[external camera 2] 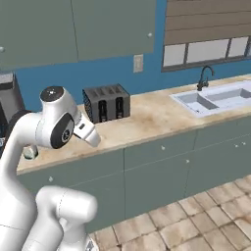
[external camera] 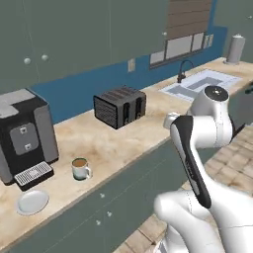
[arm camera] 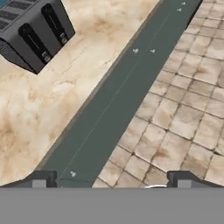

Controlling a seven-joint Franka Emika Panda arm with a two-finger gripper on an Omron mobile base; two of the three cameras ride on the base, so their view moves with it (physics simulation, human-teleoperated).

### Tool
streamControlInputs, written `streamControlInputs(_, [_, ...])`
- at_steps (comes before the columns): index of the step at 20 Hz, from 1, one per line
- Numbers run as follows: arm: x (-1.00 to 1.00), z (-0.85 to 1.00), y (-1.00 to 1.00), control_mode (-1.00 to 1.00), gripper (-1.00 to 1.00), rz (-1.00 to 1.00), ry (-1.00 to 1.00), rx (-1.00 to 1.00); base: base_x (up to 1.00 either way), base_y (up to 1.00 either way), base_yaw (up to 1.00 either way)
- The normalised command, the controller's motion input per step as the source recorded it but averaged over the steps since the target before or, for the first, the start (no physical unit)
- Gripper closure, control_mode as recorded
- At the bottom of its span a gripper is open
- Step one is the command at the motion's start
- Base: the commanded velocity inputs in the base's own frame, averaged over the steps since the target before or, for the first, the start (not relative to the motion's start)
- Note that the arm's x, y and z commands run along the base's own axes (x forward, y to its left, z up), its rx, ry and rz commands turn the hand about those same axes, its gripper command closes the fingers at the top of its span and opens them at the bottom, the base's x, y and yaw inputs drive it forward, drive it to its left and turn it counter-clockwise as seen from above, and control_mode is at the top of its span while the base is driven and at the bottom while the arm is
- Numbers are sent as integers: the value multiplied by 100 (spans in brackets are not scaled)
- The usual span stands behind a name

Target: Take a sugar cube from the saucer and place it inside the coffee. Then, grab milk from the fridge and place it next to the coffee on the counter to sweeten the coffee.

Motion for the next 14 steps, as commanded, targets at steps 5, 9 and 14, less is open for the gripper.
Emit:
streamControlInputs(5, [0,0,0,100,-100,0,0,0,0,-1,-94])
streamControlInputs(9, [0,0,0,100,-100,0,0,0,0,-16,-83])
streamControlInputs(14, [0,0,0,100,-100,0,0,0,0,-21,-65])
